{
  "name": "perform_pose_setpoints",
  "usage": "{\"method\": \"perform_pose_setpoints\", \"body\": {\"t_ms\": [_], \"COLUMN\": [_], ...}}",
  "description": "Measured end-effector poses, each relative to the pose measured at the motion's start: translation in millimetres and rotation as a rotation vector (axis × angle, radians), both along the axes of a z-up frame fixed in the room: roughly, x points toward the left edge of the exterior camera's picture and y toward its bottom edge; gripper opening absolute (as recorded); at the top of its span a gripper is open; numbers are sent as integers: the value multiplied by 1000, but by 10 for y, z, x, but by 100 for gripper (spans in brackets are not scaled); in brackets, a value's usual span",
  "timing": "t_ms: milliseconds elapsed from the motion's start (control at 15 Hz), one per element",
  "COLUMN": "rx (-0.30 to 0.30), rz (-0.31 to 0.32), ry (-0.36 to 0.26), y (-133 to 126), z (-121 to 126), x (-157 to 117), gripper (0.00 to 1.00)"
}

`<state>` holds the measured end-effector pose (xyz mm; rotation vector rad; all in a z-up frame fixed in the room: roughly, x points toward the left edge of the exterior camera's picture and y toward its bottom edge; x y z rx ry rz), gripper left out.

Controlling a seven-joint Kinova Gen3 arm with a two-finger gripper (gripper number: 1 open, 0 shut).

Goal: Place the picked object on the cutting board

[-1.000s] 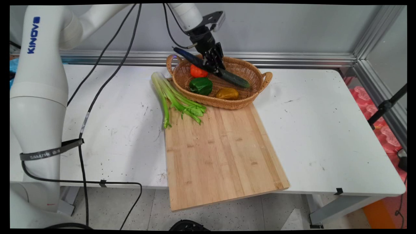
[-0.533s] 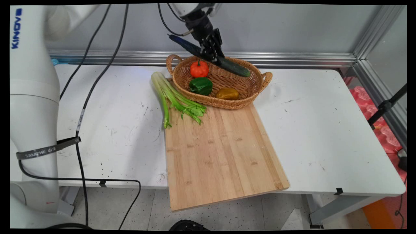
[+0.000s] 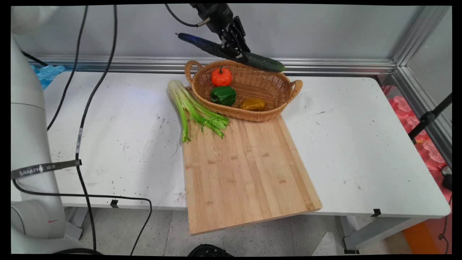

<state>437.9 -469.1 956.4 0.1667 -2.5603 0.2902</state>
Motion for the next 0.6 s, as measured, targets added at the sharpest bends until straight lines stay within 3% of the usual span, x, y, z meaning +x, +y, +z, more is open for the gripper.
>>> {"method": "perform_pose_setpoints", "body": {"t_ms": [600], "rx": [98], "rz": [195], "ry": [62], "y": [1056], "z": [267], "x": [-251], "gripper": [0]}}
